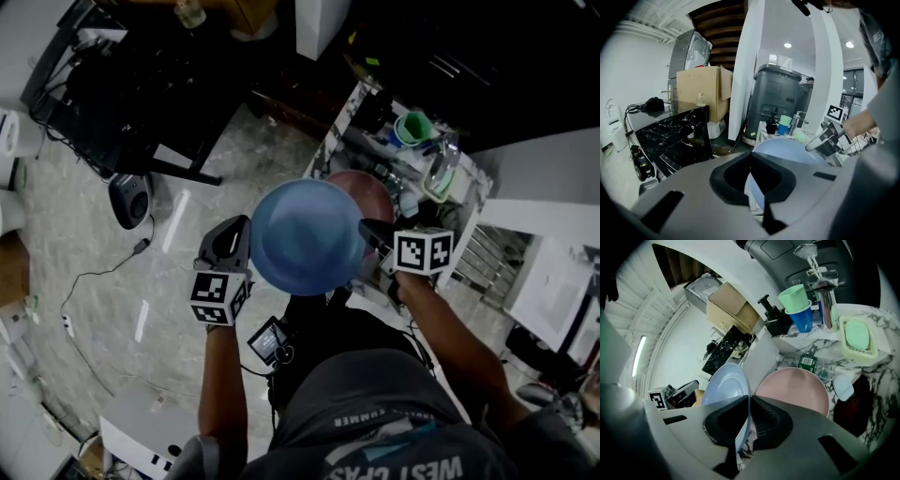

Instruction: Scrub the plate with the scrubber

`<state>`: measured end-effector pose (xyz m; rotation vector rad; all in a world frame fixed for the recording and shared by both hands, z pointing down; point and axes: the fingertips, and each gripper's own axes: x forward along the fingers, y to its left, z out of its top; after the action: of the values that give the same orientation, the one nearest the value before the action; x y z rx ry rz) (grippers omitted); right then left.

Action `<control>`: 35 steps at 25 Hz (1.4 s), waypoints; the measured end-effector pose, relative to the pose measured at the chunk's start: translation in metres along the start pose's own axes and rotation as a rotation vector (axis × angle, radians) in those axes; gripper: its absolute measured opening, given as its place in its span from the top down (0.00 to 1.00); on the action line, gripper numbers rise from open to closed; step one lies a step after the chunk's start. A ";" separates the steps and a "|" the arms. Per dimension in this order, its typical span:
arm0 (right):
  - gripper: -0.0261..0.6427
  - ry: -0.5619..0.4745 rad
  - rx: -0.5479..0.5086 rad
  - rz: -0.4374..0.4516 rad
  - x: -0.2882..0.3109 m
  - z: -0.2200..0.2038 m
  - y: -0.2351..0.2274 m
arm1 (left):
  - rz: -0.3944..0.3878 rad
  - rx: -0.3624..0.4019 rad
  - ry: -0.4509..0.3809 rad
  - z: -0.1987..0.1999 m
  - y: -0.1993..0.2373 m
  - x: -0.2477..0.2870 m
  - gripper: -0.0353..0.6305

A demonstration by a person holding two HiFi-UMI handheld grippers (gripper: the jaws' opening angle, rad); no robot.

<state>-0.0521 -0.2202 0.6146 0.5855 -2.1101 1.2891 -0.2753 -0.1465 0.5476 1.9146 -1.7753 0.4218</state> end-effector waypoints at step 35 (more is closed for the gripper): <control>0.58 -0.087 -0.450 -0.200 -0.128 -0.029 -0.022 | 0.028 -0.005 -0.025 -0.026 -0.011 -0.038 0.94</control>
<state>0.0620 -0.1957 0.5514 0.6398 -2.2473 0.6590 -0.2656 -0.0998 0.5472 1.9016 -1.8189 0.4049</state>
